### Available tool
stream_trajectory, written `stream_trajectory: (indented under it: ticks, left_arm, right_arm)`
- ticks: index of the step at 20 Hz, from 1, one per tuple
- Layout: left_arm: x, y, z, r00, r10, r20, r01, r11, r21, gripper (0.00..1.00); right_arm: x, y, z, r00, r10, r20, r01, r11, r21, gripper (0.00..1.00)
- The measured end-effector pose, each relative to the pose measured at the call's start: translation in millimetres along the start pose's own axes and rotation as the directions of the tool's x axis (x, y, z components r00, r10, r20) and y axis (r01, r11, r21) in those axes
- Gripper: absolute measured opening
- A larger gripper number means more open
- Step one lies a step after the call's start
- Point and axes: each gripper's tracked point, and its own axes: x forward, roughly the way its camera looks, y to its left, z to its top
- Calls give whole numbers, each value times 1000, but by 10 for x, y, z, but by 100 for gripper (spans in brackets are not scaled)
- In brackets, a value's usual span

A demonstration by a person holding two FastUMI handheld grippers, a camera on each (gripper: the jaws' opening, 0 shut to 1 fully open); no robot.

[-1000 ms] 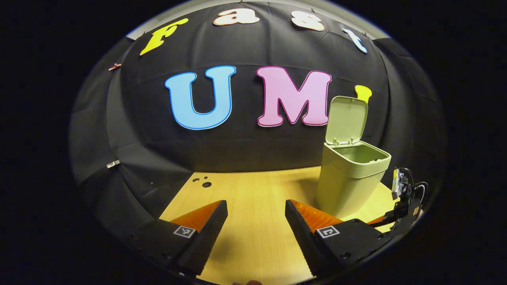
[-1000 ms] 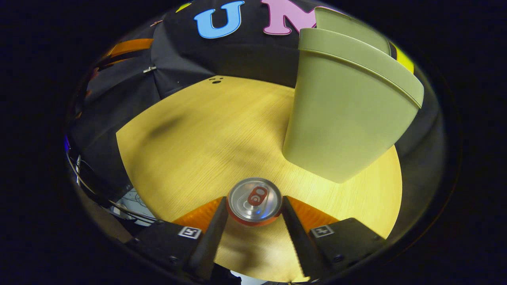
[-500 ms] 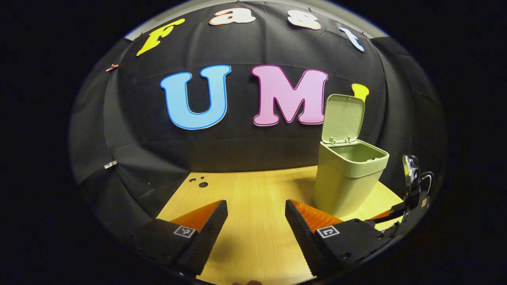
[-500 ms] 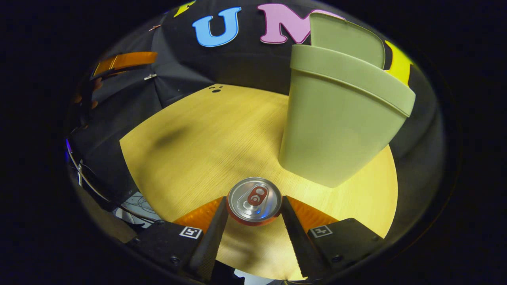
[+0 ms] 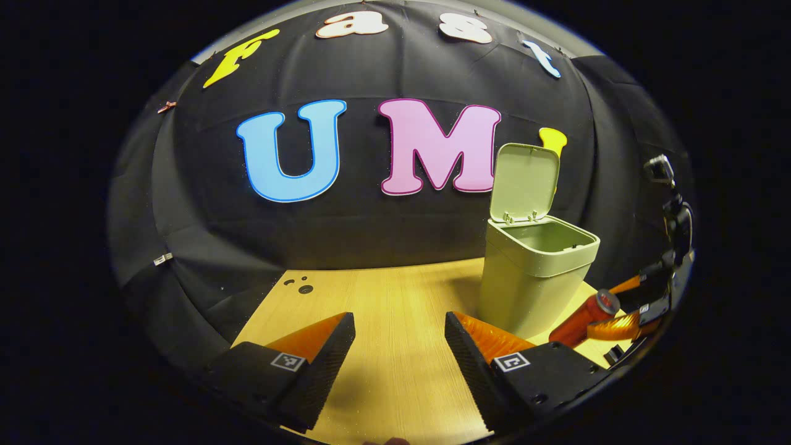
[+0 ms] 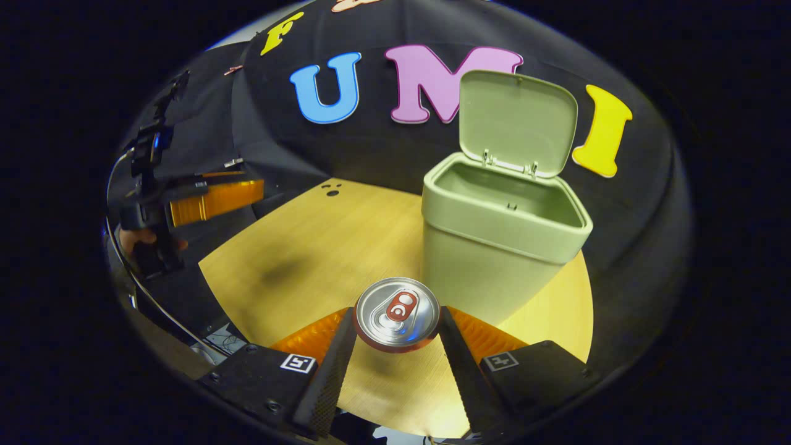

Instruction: Press the lid of the desktop garbage bin to open it, pick up the crumpled paper on the desktop and throw it into the bin, then pick up the pop can on the desktop and drop it into the bin, and finally close the garbage bin lid.

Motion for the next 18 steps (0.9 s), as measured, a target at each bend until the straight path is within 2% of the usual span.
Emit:
stream_trajectory:
  ticks: [6, 14, 18]
  left_arm:
    - [-16, 6, 4, 1000, 6, 1, -6, 1000, -1, 95]
    - [-51, 75, 20, 999, 31, 4, -31, 1000, -3, 95]
    - [-49, 111, 7, 999, 43, 0, -43, 999, -3, 95]
  right_arm:
    - [-170, -135, 744, 990, -8, 144, 0, 999, 54, 83]
    - [-192, -604, 1525, 957, -56, 285, 31, 995, 92, 83]
    - [0, -922, 1703, 952, -117, 281, 93, 991, 100, 82]
